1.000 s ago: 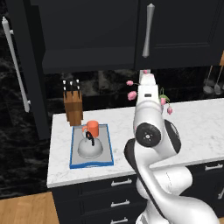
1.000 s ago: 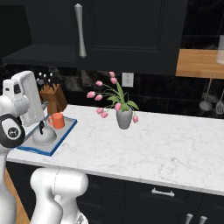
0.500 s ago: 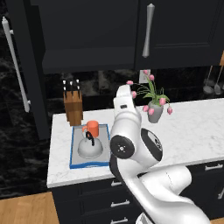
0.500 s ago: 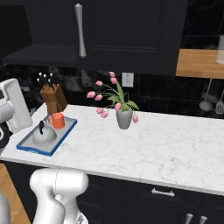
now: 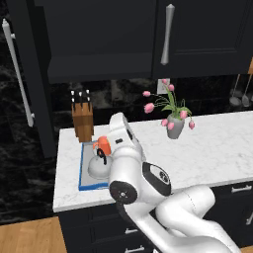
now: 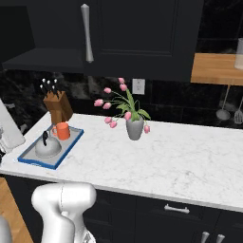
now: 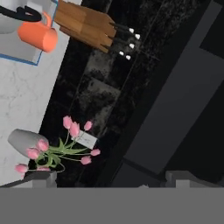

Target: Pick the kettle from the counter and place it on the tray. Then pick the mug from the cabinet and place it on the tray. Then close the cabinet doors.

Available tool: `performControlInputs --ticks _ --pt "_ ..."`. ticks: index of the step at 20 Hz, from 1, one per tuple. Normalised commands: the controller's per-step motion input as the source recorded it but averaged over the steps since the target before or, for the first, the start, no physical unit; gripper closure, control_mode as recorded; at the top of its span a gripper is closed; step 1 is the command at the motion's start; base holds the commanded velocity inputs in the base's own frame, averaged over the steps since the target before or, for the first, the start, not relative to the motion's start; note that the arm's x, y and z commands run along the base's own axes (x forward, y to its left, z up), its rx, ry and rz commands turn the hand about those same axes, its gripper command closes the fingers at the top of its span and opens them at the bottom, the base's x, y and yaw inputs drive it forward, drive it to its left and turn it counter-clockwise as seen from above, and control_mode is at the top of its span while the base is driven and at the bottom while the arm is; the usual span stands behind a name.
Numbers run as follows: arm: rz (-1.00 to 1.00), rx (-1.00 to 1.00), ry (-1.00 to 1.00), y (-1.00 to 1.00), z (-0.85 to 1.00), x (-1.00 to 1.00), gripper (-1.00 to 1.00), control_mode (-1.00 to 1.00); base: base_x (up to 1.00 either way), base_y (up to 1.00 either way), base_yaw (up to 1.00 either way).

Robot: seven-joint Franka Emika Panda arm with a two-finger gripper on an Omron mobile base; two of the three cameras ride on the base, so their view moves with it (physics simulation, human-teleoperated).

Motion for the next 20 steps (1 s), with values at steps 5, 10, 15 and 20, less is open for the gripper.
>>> performControlInputs --ticks 5,10,15,20 --pt "0.00 -0.08 -0.05 0.47 -0.03 -0.34 -1.00 -1.00 0.00 0.00 0.00" --pt "0.01 -0.04 -0.03 0.58 -0.02 -0.13 -1.00 -1.00 0.00 0.00 0.00" --pt "-0.09 -0.09 0.02 0.89 0.00 0.00 -1.00 -1.00 0.00 0.00 0.00" --pt "-0.12 -0.09 0.00 0.85 0.00 0.06 -1.00 -1.00 0.00 0.00 0.00"
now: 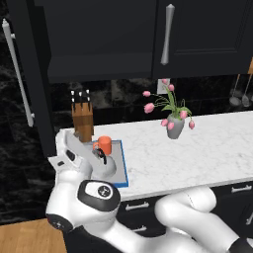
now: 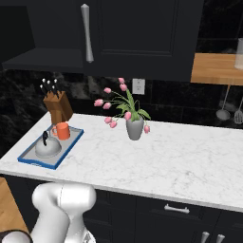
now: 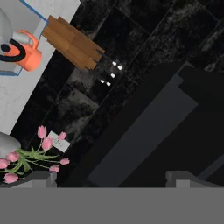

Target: Pick the kettle from the counter and place it on the tray. Then pick the mug from the cabinet and place it on the tray. Then close the cabinet doors.

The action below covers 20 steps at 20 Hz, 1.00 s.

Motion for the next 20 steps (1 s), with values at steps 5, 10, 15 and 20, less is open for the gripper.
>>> performControlInputs --ticks 5,10,15,20 --pt "-0.08 -0.04 0.00 0.74 -0.09 0.18 -1.00 -1.00 0.00 0.00 0.00" --pt "-0.04 0.00 0.00 0.56 -0.07 0.20 -1.00 -1.00 0.00 0.00 0.00" --pt "-0.10 0.00 -0.04 0.45 0.13 0.07 -1.00 -1.00 0.00 0.00 0.00" --pt "-0.20 0.00 -0.03 0.27 0.57 0.00 -1.00 -1.00 0.00 0.00 0.00"
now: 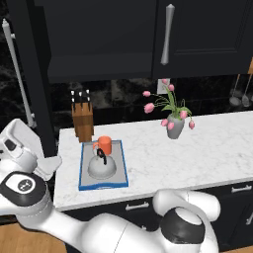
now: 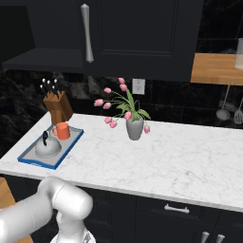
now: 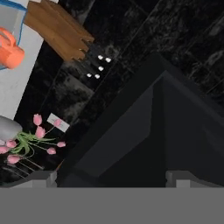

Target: Pick the kettle from the counter and place it on the tray. Then pick the mug from the cabinet and place it on the tray. Then close the cabinet doors.

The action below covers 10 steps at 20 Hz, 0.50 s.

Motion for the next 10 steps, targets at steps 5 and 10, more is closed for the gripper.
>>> performControlInputs --ticks 5,10 --pt "-0.25 0.00 0.00 0.08 0.59 0.01 -1.00 -1.00 0.00 0.00 0.00" --pt "-0.27 0.00 -0.01 -0.08 0.55 0.09 -1.00 -1.00 0.00 0.00 0.00"
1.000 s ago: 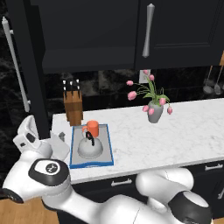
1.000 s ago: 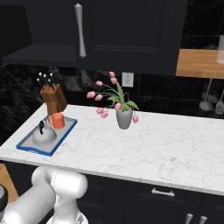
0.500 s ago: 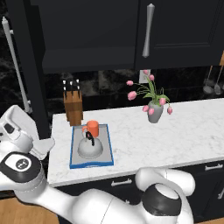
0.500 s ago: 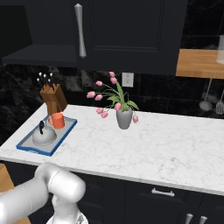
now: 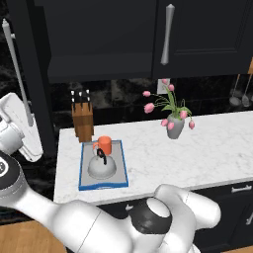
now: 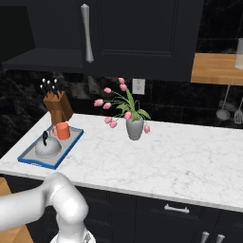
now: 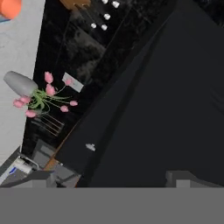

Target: Pick the kettle from the counter and place it on the tray. Then pick the mug from the cabinet and place it on the tray. Then close the cabinet doors.

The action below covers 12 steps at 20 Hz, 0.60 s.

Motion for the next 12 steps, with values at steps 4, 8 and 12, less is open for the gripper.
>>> performControlInputs --ticks 4,8,12 --pt "-0.26 0.01 0.00 -0.66 0.41 0.15 -1.00 -1.00 0.00 0.00 0.00" --pt "-0.20 0.04 0.00 -0.83 0.29 0.15 -1.00 -1.00 0.00 0.00 0.00" --pt "-0.12 0.07 -0.02 -0.94 0.27 0.27 -1.00 -1.00 0.00 0.00 0.00"
